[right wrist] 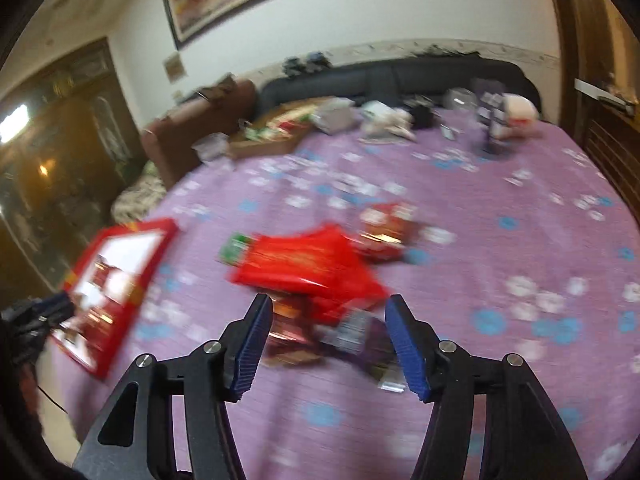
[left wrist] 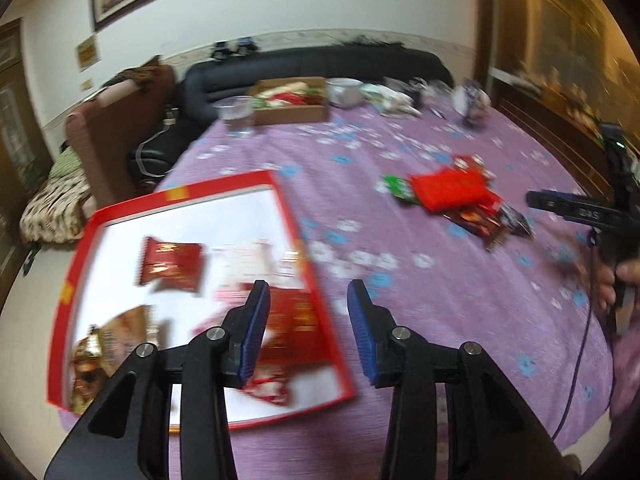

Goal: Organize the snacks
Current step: 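Grasp the dark purple packet with the right tool while the left tool grasps a brown chocolate bar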

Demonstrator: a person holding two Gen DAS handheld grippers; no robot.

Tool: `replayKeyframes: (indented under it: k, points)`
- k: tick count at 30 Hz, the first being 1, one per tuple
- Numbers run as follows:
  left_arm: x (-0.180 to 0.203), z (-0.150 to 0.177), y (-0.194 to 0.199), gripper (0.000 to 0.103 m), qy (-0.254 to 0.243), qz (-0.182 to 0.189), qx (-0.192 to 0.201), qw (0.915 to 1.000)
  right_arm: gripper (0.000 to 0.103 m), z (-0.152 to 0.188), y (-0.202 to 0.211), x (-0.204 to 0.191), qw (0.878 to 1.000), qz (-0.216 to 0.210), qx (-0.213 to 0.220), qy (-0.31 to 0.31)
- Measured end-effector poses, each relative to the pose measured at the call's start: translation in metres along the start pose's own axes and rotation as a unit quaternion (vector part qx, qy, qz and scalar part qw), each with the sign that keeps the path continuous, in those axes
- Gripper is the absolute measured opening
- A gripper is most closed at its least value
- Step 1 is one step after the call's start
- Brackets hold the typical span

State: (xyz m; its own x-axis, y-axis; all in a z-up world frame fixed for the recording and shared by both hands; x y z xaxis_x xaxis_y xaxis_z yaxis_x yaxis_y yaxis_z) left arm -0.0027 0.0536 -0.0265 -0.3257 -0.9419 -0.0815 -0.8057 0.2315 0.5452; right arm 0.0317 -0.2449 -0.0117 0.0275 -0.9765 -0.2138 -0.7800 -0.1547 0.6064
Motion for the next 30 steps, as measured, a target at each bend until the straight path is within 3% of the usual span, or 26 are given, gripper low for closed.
replayKeyframes:
  k: [6, 13, 16, 21, 25, 30]
  points:
    - [0.032, 0.003, -0.009, 0.039, -0.017, 0.045, -0.035, 0.9983, 0.061, 0.018, -0.018, 0.001, 0.997, -0.006, -0.049, 0.066]
    - [0.034, 0.005, -0.019, 0.049, -0.018, 0.036, -0.054, 0.9977, 0.057, 0.025, -0.048, -0.015, 0.991, 0.003, -0.058, 0.123]
    - [0.042, 0.001, -0.025, 0.049, -0.019, 0.044, -0.061, 0.9970, 0.045, 0.027, -0.046, -0.011, 0.992, 0.000, -0.059, 0.114]
    - [0.066, -0.013, -0.036, 0.049, -0.024, 0.063, -0.069, 0.9953, 0.044, 0.027, -0.040, -0.004, 0.993, -0.007, -0.063, 0.100]
    - [0.095, -0.029, -0.051, 0.049, -0.006, 0.089, -0.084, 0.9925, 0.044, 0.020, -0.038, 0.014, 0.997, -0.001, -0.058, 0.054]
    - [0.131, -0.040, -0.080, 0.048, 0.025, 0.099, -0.113, 0.9883, 0.045, 0.014, -0.040, 0.043, 0.998, 0.037, -0.057, -0.004]
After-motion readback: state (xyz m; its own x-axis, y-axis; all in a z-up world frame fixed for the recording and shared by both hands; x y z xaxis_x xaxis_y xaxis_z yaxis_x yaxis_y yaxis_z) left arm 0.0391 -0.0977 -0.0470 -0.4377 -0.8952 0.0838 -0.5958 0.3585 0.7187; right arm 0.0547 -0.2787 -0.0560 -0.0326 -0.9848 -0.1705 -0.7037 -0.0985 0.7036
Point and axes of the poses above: each gripper's, at about its wrist camera, not at the fingertips, and y roughly against the way its jaws point, x to its right, z to its underside, the point moved 4 cm from there along -y, roughly the way its jaws point, and after that the axes turned 11 degrees about x, right-handed, at the moved point
